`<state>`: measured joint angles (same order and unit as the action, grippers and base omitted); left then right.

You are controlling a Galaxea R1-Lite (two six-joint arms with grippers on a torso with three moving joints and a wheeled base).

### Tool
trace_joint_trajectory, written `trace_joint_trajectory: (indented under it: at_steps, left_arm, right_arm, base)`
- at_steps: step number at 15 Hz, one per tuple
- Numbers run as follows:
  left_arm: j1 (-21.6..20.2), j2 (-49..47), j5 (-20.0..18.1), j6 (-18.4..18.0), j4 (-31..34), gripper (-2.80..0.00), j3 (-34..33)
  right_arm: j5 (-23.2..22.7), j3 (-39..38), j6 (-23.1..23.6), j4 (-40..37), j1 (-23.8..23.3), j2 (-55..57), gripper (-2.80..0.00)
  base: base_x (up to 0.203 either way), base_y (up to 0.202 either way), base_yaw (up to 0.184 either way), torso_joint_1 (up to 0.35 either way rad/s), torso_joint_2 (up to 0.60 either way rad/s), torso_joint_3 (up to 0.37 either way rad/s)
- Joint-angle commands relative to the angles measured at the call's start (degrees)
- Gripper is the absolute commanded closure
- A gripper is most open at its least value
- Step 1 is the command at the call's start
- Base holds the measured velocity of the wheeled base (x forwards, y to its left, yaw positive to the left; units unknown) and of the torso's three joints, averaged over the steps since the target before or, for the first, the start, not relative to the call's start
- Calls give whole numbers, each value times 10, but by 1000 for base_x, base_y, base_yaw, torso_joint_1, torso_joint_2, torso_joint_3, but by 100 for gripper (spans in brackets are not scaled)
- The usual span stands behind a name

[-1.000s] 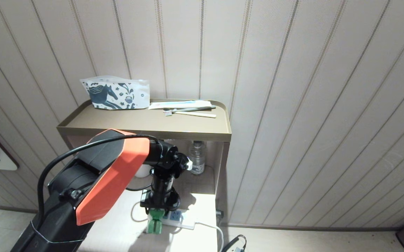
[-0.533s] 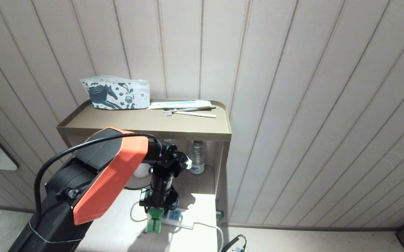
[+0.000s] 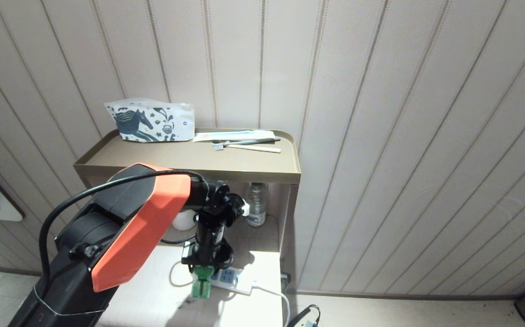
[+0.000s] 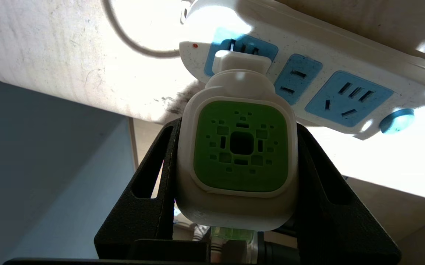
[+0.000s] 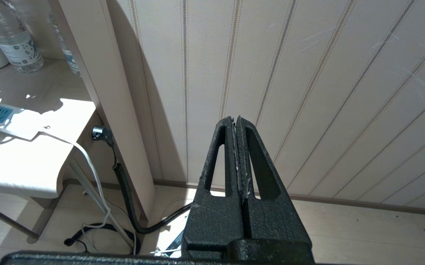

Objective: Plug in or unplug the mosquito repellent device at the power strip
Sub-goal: Insert the plug into the socket

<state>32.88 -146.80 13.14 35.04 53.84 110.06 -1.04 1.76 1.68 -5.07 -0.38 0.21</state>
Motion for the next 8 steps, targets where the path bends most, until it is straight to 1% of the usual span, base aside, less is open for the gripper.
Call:
trace_joint_trajectory:
  at_steps: [1,2,8]
  left_arm:
    - [1,1,0,8,7,0,0]
    - [1,-1,0,16,5,0,0]
    - [12,4,0,17,3,0,1]
  right_arm:
    - [0,0,1,0,0,0,0]
    - [0,0,0,0,0,0,0]
    - [0,1,4,0,-1,1,0]
  base:
    - [0,0,0,0,0,0]
    - [0,0,0,0,0,0]
    - [0,0,0,0,0,0]
